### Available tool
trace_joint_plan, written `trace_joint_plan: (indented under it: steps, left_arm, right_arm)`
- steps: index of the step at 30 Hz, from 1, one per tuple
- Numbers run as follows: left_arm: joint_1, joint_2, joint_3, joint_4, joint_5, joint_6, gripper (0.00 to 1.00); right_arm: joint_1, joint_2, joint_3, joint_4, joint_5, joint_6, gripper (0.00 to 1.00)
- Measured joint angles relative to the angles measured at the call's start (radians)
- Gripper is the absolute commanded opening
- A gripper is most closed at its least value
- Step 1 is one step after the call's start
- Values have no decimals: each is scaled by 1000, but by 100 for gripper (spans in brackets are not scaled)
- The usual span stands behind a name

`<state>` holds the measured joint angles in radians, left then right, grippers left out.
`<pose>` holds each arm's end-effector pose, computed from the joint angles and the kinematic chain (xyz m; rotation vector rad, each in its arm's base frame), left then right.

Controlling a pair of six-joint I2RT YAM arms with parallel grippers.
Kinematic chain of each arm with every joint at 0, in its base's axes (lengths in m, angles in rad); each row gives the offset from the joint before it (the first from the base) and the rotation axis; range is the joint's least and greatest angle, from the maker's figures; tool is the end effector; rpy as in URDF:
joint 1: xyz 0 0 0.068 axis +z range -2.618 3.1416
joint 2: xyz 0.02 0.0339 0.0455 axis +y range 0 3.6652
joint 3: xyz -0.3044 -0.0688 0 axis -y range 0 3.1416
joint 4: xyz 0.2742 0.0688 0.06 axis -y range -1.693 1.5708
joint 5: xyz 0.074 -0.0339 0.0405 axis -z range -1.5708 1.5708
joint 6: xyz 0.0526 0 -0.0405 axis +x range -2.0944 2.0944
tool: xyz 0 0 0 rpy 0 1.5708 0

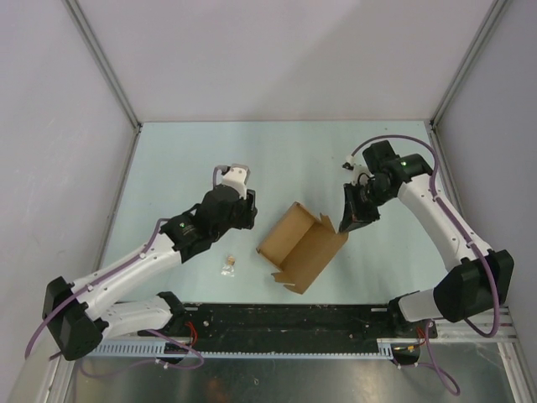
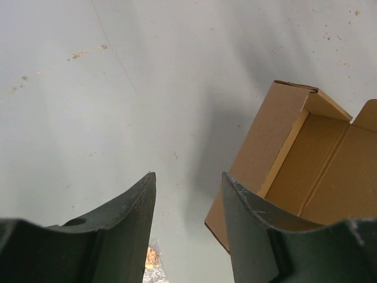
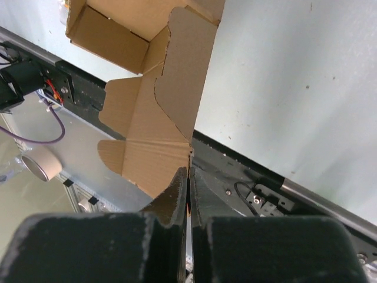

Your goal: Fold the paper box

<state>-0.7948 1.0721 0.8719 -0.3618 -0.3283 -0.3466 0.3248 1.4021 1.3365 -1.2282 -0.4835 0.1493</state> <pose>0.1941 -0.1736 0.3191 0.2806 2.0987 -0.3349 0.2570 0.1123 0.3395 -0.3517 2.8657 0.7860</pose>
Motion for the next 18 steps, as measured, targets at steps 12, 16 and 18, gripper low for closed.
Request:
trace_joint_plan:
  steps: [12, 16, 18]
  left_arm:
    - [1, 25, 0, 2, 54, 0, 52]
    - [2, 37, 0, 2, 70, 0, 52]
    - [2, 37, 0, 3, 71, -1, 52]
  right_arm:
    - [21, 38, 100, -94, 44, 10, 33]
    - [23, 85, 130, -81, 53, 14, 57]
    - [23, 104, 134, -71, 59, 18, 70]
